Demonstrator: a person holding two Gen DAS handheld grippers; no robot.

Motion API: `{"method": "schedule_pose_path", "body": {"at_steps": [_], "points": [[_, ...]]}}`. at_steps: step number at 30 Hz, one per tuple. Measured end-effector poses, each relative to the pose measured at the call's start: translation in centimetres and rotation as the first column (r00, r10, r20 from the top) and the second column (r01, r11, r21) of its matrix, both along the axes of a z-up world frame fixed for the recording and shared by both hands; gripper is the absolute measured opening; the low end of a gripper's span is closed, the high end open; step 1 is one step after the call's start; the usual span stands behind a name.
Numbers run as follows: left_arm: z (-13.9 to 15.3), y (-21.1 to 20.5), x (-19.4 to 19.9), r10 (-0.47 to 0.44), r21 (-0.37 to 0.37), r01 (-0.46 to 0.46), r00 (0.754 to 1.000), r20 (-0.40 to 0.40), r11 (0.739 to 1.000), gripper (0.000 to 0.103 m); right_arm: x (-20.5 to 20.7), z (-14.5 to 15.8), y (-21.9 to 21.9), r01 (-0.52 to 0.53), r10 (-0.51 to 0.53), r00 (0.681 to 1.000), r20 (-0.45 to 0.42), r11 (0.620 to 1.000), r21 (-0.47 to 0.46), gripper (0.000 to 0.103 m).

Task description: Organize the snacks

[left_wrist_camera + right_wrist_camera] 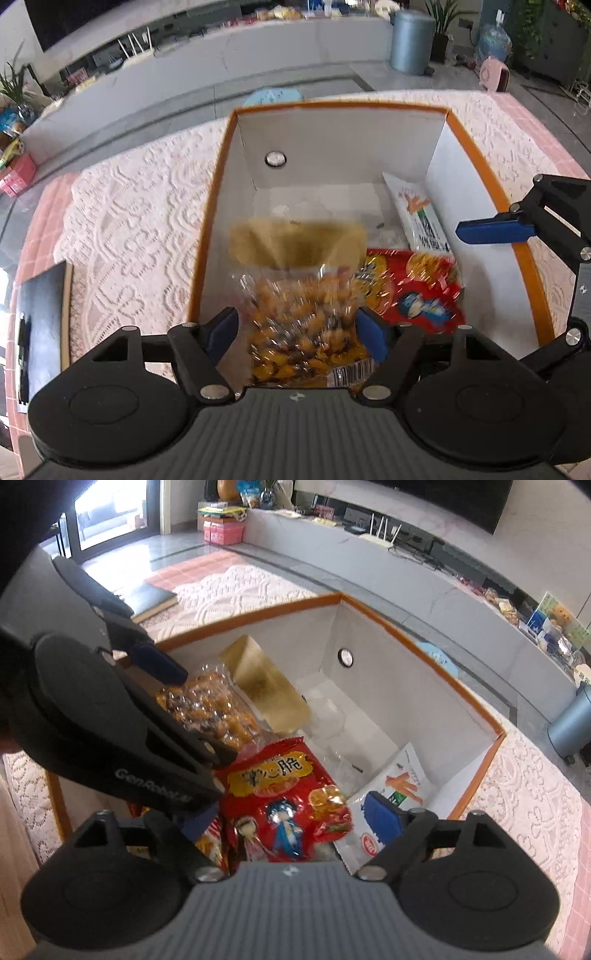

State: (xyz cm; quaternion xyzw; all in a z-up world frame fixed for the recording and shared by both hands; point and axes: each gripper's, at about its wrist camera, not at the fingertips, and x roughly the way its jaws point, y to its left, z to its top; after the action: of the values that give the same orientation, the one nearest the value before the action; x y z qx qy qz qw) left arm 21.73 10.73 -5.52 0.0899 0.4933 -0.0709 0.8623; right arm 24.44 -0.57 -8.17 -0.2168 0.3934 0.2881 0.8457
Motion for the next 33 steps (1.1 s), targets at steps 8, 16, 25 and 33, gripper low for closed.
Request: {"method": "schedule_pose_path", "body": {"at_steps": [8, 16, 25, 33], "points": [[3.4, 0.3, -1.2, 0.042, -0.035, -0.038, 0.992, 0.117, 0.999, 0.086, -1.1, 1.8, -0.2, 0.035, -0.035, 0.998, 0.054, 0.999, 0.007, 0.095], [7.2, -0.9, -4.0, 0.127, -0.06, -0.115, 0.945, 0.3, 0.992, 0.086, -3.0, 4.6, -2.4, 0.126, -0.138, 0.986, 0.093, 0.985, 0.121, 0.097], [10.6, -1.4, -7.4, 0.221, -0.165, -0.164, 0.879, 0.423, 0.972, 0.089, -7.0, 7.9, -6.4, 0.212, -0.264, 0.95, 0.169, 0.938, 0.276, 0.099], [10.7, -4.3, -10.9, 0.187, -0.048, -0.191, 0.826, 0.532, 0.98, 0.093, -12.0, 10.5, -11.1, 0.291, -0.403, 0.888, 0.219, 0.865, 0.409, 0.1]]}}
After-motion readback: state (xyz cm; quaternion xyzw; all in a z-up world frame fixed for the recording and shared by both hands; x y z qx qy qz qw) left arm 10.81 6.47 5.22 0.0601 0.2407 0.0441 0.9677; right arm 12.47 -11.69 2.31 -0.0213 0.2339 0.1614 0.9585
